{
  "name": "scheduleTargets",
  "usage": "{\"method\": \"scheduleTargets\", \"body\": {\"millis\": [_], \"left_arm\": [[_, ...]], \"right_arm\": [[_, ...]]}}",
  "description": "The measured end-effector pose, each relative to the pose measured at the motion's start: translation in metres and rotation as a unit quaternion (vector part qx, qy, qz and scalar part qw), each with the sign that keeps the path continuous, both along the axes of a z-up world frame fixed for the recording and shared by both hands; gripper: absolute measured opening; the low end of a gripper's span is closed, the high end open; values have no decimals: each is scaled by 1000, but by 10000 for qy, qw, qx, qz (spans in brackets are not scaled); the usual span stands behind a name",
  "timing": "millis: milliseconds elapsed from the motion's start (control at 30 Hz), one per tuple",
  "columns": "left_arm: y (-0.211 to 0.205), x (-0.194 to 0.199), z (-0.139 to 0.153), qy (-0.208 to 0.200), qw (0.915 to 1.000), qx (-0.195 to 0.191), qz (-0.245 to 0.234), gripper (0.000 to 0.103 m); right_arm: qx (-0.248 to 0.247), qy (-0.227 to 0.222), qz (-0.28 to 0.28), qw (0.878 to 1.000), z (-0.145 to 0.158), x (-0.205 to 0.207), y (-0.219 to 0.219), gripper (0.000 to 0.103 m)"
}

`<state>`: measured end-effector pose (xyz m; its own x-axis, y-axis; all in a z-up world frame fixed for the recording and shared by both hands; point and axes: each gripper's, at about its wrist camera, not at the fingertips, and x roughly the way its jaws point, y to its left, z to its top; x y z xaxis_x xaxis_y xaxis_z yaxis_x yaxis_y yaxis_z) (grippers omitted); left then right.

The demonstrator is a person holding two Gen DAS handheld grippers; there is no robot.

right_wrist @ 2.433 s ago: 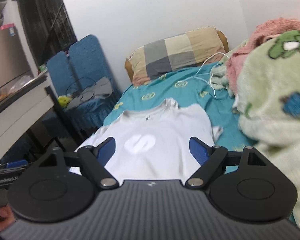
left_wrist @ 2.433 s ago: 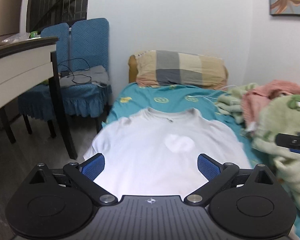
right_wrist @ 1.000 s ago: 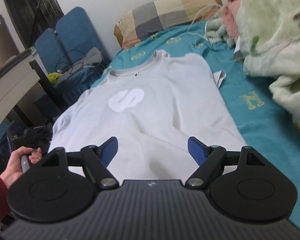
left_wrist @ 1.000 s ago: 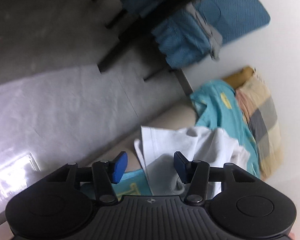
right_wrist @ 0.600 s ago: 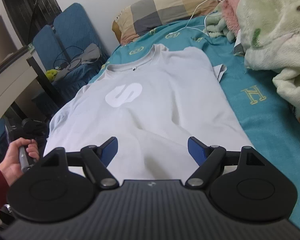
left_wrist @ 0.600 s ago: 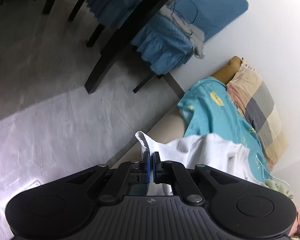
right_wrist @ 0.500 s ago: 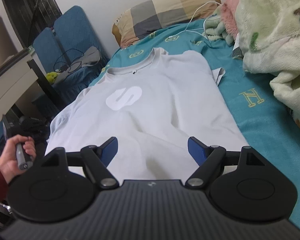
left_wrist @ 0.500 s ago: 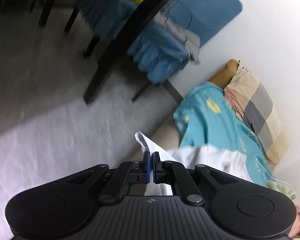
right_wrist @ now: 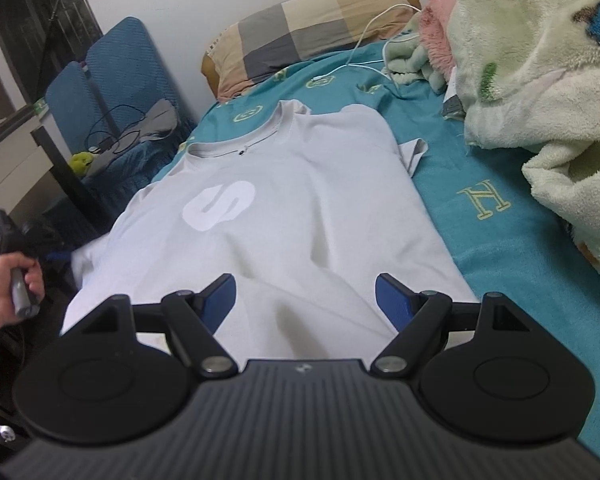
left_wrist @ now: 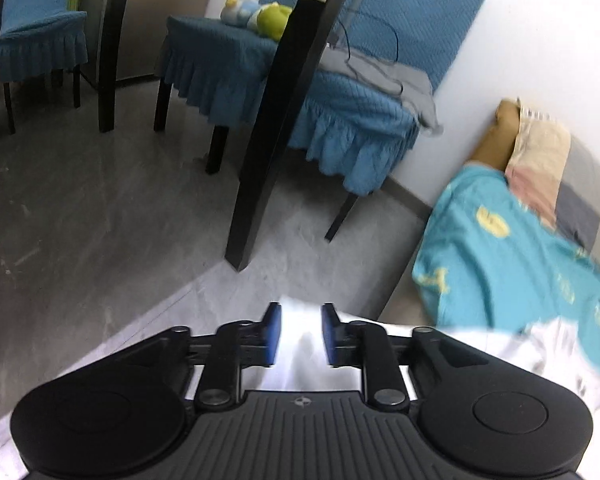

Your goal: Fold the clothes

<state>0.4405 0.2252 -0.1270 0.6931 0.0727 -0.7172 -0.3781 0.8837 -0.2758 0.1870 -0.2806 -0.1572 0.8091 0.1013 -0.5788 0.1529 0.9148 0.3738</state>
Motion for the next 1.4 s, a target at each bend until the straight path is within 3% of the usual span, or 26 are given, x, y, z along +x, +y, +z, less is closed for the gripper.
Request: {"method": "scheduleTargets", "body": {"millis": [67, 367, 533, 667, 800, 867, 1100, 1200, 1400], "left_arm": [[-5, -16, 4, -30, 9998, -58, -181, 48], [-70, -156, 71, -455, 9907, 345, -1237, 81], [-134, -239, 114, -645, 9775, 725, -1873, 85], [-189, -293, 133, -634, 9671, 900, -2294, 95], [-225, -335, 131, -642, 9603, 669, -2632, 99], [-229, -348, 117, -736, 9586, 631, -2676, 100], [-234, -354, 83, -937, 9490, 1164, -2777, 102], [-235, -352, 81, -1011, 9502, 1060, -2749, 103], [-244, -353, 75, -1010, 9447, 1071, -2930, 103]], "right_arm": [[-3, -19, -41, 10000, 0, 1, -1, 80], [-153, -465, -183, 9986, 22, -14, -7, 80], [-104, -660, -176, 9976, 37, -31, -9, 78], [-125, -872, -127, 9960, 53, -50, -8, 78], [-244, -927, -96, 9953, 64, -79, -7, 78], [-295, -927, -63, 9952, 67, -94, -7, 78], [-381, -1000, -88, 9942, 73, -96, -6, 78], [-449, -987, -92, 9941, 72, -92, -5, 78], [-376, -868, -32, 9955, 67, -89, -3, 78]]}}
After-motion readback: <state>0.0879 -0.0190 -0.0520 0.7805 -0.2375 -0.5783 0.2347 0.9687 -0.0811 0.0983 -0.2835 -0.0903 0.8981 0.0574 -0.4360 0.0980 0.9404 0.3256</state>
